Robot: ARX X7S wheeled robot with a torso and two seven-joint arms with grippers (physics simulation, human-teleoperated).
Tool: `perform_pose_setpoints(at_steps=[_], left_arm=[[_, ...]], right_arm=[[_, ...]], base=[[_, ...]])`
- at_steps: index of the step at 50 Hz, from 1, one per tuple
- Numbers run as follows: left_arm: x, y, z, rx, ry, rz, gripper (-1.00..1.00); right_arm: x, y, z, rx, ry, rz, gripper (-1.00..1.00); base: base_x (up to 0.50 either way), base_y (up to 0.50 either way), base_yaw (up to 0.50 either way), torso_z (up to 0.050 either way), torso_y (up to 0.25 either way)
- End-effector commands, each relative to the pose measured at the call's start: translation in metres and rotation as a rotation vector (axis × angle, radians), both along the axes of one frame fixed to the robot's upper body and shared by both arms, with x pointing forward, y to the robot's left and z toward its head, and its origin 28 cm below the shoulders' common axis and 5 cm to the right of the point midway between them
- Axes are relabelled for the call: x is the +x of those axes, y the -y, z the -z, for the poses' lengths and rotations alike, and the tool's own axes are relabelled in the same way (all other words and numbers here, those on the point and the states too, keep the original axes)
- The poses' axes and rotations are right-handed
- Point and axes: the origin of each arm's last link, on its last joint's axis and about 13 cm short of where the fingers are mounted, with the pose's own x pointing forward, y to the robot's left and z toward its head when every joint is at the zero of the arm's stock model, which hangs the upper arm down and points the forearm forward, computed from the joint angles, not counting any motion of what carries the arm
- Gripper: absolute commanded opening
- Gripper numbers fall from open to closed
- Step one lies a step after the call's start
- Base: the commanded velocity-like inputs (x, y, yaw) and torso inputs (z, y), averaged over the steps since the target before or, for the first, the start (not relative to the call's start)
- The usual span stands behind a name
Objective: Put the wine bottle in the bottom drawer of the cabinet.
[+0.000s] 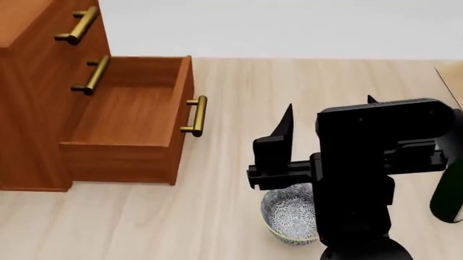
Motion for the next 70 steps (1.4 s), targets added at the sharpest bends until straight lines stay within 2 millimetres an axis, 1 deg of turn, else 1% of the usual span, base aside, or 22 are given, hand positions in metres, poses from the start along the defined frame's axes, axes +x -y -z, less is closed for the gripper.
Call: perform_pose_setpoints(at_steps=[1, 6, 32, 70], left_arm=[[-0.0005, 0.0006, 0.0003, 0.009, 0.005, 0.002, 1.00], [-0.0008, 0.0004, -0.0001, 0.011, 0.015, 0.004, 1.00], [-0.0005, 0.0005, 0.0009, 0.023, 0.012, -0.004, 1.00], [-0.0005, 0.0005, 0.0006, 0.029, 0.011, -0.001, 1.00]], right_arm=[[0.0003, 0.0002, -0.0005, 0.000, 0.000, 0.002, 1.00], [0.0003, 0.0002, -0.0004, 0.001, -0.001, 0.001, 1.00], [0.0013, 0.0017, -0.0007, 0.012, -0.006, 0.011, 1.00], [0.0028, 0.0008, -0.0007, -0.001, -0.010, 0.004, 1.00]], base=[[0.19, 0.09, 0.00, 0.050, 0.033], [0.19, 0.08, 0.00, 0.043, 0.005], [0.21, 0.01, 0.00, 0.000, 0.000], [0.26, 0.02, 0.00, 0.000, 0.000]])
